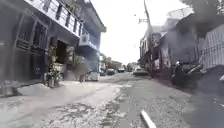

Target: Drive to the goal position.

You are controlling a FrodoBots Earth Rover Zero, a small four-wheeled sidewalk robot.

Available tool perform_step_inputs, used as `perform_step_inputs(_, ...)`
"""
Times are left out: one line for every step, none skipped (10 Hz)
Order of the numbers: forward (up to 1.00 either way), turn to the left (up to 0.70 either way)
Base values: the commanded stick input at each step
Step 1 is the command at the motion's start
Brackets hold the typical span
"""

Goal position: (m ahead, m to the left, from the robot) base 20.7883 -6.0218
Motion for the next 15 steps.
perform_step_inputs(0.50, -0.06)
perform_step_inputs(0.50, -0.08)
perform_step_inputs(0.50, -0.10)
perform_step_inputs(0.50, -0.11)
perform_step_inputs(0.50, -0.13)
perform_step_inputs(0.50, -0.15)
perform_step_inputs(0.50, -0.48)
perform_step_inputs(0.50, -0.49)
perform_step_inputs(0.50, -0.50)
perform_step_inputs(0.50, -0.50)
perform_step_inputs(0.50, -0.48)
perform_step_inputs(0.50, -0.38)
perform_step_inputs(0.50, -0.11)
perform_step_inputs(0.50, -0.03)
perform_step_inputs(0.50, 0.00)
